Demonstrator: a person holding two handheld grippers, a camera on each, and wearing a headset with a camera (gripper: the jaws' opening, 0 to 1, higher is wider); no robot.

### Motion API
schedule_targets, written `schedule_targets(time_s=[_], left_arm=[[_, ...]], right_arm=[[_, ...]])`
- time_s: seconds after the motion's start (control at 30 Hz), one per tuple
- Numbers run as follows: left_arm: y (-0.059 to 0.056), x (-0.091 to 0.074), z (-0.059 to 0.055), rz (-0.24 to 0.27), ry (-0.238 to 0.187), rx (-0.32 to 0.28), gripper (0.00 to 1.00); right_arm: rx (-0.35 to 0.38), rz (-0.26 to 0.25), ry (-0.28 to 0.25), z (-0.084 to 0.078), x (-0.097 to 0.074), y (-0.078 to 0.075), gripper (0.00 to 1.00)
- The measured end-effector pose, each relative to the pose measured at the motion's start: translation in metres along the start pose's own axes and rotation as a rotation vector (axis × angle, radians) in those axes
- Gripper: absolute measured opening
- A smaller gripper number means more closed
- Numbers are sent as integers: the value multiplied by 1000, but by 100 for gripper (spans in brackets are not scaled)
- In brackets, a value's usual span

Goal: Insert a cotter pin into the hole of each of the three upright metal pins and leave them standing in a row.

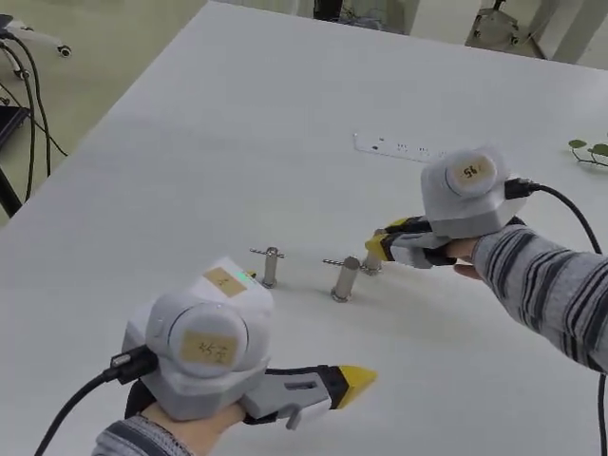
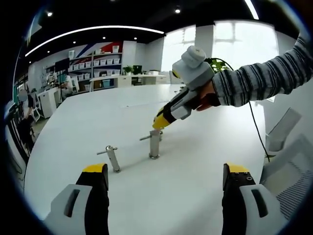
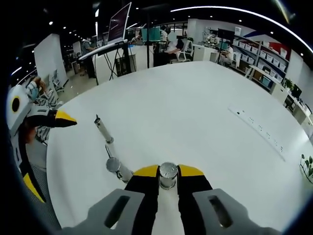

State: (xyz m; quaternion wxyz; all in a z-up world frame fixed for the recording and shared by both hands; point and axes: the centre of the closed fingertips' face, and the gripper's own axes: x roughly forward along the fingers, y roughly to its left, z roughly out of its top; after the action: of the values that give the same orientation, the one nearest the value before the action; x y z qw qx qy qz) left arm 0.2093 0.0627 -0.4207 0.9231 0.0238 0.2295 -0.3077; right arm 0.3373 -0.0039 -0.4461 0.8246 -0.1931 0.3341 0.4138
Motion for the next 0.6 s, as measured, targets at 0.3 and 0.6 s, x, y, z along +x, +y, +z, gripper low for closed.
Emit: schedule_targets(time_s=[0.3,0.6], left_arm=[[-1,0,1,0,-2,8,96],[-2,-1,3,-3,-9,11,96]], right_arm=[[30,-8,11,-19,-18,1,9],[11,12,17,-31,-30,18,9]])
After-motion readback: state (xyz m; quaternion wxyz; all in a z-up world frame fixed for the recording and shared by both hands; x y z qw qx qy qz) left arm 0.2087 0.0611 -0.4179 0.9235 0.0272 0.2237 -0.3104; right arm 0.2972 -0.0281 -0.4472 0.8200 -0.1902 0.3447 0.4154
